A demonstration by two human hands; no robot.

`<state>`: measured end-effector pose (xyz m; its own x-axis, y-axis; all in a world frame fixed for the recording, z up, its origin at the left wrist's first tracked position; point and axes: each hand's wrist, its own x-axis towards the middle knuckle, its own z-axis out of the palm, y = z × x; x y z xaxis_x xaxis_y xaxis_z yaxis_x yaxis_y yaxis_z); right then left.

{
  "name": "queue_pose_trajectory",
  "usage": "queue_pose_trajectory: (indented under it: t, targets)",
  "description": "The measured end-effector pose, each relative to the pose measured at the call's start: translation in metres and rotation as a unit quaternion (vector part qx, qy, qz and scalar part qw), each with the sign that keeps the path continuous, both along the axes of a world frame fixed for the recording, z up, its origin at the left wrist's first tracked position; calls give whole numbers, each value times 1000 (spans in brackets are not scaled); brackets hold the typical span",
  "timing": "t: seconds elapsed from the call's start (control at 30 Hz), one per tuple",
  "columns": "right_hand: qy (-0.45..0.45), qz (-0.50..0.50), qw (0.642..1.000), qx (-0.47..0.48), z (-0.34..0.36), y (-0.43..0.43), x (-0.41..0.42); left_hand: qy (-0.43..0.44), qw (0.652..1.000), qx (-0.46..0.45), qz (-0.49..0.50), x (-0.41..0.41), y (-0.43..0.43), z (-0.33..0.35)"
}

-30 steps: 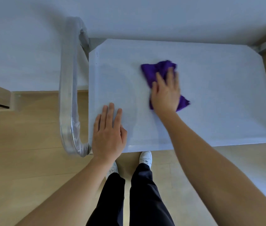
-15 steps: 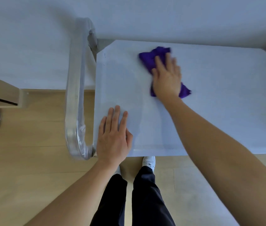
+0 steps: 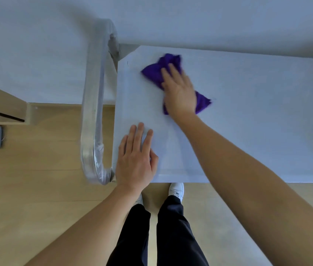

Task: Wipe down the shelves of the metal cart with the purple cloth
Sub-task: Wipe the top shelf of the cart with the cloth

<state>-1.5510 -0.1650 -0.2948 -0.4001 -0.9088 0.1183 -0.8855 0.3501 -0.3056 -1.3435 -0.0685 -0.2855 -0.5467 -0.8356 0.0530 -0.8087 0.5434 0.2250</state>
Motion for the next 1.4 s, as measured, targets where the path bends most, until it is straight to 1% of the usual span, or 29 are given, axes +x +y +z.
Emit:
queue_pose_trajectory:
  t: [0.07,0.13,0.23,0.3,0.37,0.43,0.5,0.53,0.57,0.6,0.7,0.8,0.83,0.87,0.9,0.97,1.0,1.07,1.17,1.27,1.4]
  targets:
    - [-8,-80,997,-4,3,29,-36,2,1000,5,2,-1,1,0]
    - [-20,-138,990,13,8,56,-52,-2,1000,11,0,-1,1,0]
    - [-25,-184,983,9,8,74,-29,-3,1000,15,-1,-1,1,0]
    - [-19,-159,987,-3,7,79,12,-8,1000,16,1,-1,0,0]
    - [-11,-110,994,-27,6,89,54,-14,1000,18,-1,-1,0,1]
    - [-15,-56,998,-38,6,105,79,-21,999,28,-6,-1,-1,3]
    - [-2,8,999,-33,7,122,76,-20,999,39,-8,0,0,4]
    - [9,23,999,-35,6,130,65,-17,999,41,-8,0,1,4]
    - [16,13,999,-38,6,138,51,-14,999,42,-8,1,1,4]
    - [21,-18,999,-42,6,148,37,-13,999,43,-8,1,1,4]
    - [7,-152,988,-26,11,181,3,-13,999,47,-14,1,1,5]
    - [-12,-278,960,5,12,180,17,-11,999,49,-14,1,2,4]
    - [-19,-293,956,16,11,172,31,-8,999,48,-12,1,3,4]
    - [-21,-279,960,30,11,162,49,-4,999,44,-10,1,3,3]
    - [-22,-242,969,41,10,155,68,-1,999,42,-8,1,2,3]
    - [-28,-162,985,44,9,151,100,0,999,41,-13,0,1,2]
    - [-31,-141,989,39,10,152,109,-5,999,43,-19,0,0,3]
    - [-34,-128,991,31,15,154,107,-24,998,49,-30,1,0,4]
    - [-6,-106,993,56,17,161,92,-36,997,58,-30,1,2,10]
    - [-10,-102,992,72,20,168,75,-23,997,65,-43,-13,8,20]
    - [-37,-141,986,83,26,182,43,7,992,67,-108,-52,27,27]
